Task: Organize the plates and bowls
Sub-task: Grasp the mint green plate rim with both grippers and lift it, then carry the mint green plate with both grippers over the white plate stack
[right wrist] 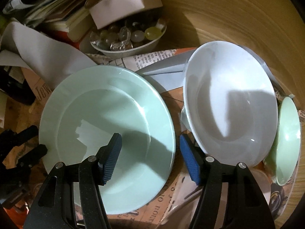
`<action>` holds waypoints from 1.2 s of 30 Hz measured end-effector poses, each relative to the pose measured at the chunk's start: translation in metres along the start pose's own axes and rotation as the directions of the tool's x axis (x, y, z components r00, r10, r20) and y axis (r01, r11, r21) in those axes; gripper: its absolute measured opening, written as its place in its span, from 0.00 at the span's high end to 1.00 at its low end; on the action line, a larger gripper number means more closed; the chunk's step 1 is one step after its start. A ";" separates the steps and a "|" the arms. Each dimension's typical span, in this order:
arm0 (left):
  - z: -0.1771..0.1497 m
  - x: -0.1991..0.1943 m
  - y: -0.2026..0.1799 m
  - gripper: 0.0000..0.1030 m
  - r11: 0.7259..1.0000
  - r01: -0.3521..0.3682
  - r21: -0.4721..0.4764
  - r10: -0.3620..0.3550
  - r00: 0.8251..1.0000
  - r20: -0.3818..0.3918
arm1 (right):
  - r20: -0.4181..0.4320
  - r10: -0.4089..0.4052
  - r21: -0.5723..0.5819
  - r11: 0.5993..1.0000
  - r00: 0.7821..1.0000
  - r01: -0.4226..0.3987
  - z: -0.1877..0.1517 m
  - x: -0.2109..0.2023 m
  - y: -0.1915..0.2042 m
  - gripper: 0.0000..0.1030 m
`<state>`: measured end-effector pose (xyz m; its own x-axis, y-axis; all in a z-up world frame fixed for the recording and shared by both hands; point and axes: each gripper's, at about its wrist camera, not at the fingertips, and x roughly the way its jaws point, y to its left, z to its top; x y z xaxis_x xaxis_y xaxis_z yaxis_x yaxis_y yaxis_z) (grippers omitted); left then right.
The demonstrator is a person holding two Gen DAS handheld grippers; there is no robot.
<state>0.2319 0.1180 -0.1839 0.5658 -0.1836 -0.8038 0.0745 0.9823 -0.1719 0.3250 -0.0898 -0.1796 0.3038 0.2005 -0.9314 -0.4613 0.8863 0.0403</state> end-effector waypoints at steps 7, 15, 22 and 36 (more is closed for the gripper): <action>-0.001 0.002 0.002 0.59 0.999 0.035 0.001 -0.035 0.999 -0.025 | -0.001 0.037 0.000 0.999 0.999 -0.037 0.000 -0.003 0.017 0.50; -0.005 -0.001 0.009 0.59 1.000 0.013 -0.008 -0.013 1.000 -0.022 | -0.013 0.126 -0.032 0.991 0.992 -0.126 -0.011 -0.016 0.033 0.55; -0.005 -0.001 0.012 0.64 1.000 -0.003 -0.004 0.003 1.000 -0.016 | 0.003 0.098 -0.047 0.994 0.995 -0.097 -0.009 -0.016 0.042 0.55; -0.004 -0.014 0.013 0.74 0.999 -0.010 -0.034 0.011 1.000 0.016 | 0.069 0.130 -0.042 0.991 0.989 -0.127 -0.015 -0.030 0.061 0.74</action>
<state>0.2211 0.1337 -0.1771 0.5796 -0.1721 -0.7965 0.0404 0.9823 -0.1829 0.2751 -0.0479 -0.1550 0.2985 0.3423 -0.8909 -0.5311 0.8352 0.1429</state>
